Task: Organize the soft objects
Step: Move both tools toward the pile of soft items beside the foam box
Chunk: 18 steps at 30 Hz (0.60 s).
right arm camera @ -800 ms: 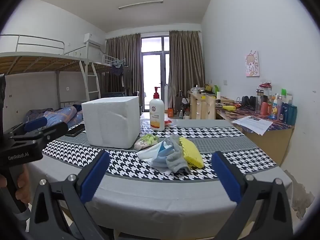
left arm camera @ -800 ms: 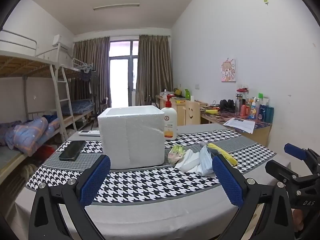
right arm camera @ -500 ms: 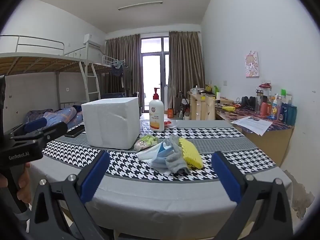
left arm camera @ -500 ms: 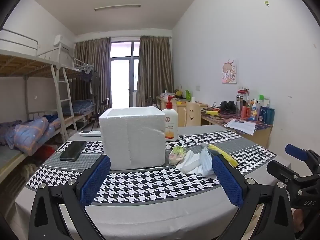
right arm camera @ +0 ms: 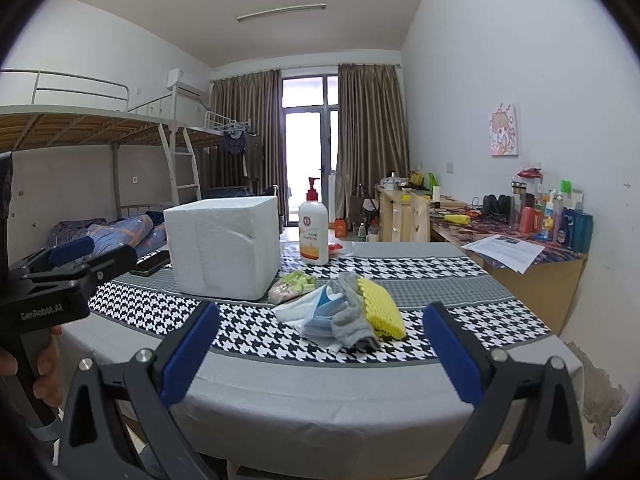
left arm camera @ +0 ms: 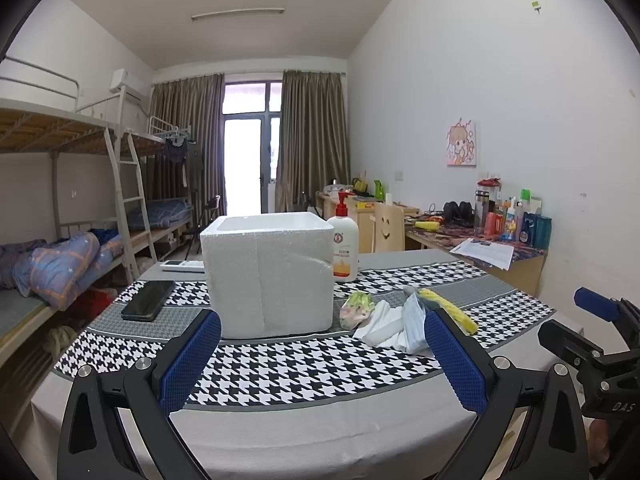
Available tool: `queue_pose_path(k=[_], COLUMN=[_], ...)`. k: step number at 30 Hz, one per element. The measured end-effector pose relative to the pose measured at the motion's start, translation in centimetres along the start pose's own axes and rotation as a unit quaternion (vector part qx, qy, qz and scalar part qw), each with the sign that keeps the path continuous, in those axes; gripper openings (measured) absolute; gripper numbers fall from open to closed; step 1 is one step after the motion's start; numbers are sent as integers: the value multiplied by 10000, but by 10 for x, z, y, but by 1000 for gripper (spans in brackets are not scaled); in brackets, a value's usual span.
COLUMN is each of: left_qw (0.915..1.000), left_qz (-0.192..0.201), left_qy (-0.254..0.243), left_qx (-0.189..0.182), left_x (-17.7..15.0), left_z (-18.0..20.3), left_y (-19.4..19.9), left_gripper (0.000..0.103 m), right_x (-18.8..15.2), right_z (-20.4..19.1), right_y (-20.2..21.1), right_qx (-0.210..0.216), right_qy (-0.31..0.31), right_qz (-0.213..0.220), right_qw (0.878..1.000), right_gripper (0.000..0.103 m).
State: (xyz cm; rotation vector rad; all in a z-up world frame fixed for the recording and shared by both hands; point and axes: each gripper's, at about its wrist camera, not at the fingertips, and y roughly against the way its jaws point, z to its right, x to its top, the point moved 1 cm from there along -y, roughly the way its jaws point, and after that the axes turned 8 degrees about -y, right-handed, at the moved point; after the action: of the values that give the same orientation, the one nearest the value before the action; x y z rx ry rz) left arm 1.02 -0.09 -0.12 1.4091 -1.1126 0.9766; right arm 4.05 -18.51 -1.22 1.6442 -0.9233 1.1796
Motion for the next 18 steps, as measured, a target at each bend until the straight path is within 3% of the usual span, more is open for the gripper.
queue_pose_path(k=[18], left_qw=[9999], left_qz=[-83], left_qy=[5], left_qx=[140], left_x=[-3], left_z=[-4], left_y=[-8], left_gripper=[102], right_x=[2], right_z=[-1], right_y=[1], right_qx=[5], right_qy=[-13], right_qz=[-3], right_qw=[10000], right_gripper=[103])
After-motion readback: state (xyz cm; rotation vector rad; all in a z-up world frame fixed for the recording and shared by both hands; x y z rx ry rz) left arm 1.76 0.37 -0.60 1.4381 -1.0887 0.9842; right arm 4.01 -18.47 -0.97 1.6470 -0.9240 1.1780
